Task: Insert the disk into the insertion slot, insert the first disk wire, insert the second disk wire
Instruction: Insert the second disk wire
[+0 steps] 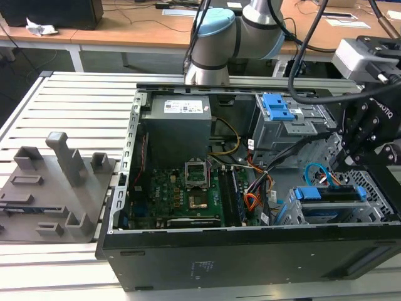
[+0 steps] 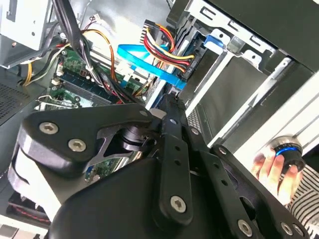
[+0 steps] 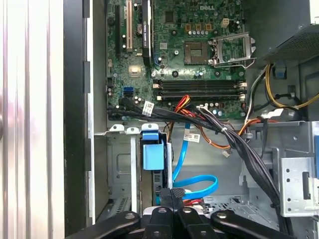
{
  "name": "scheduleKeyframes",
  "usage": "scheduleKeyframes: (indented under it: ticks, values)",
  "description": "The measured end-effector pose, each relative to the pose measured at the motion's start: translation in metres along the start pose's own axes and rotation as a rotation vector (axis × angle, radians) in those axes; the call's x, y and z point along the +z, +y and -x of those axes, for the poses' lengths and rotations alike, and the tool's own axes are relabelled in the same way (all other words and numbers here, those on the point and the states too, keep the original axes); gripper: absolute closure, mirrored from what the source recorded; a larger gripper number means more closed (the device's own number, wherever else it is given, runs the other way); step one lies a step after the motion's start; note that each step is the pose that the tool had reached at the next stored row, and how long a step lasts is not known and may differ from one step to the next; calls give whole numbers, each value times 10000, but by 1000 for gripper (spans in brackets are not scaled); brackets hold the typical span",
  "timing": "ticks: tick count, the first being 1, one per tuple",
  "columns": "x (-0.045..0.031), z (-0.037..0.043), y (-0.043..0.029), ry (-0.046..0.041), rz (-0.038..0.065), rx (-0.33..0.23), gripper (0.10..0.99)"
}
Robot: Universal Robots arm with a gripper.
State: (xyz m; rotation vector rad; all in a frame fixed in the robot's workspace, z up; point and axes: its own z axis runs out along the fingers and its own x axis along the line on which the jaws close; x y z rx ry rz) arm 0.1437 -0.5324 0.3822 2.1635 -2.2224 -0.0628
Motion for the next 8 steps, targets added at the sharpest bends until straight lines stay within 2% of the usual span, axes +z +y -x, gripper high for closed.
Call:
scheduleKeyframes:
  ticks: [8]
  values:
    - [-18, 0, 1, -1, 1, 0, 980]
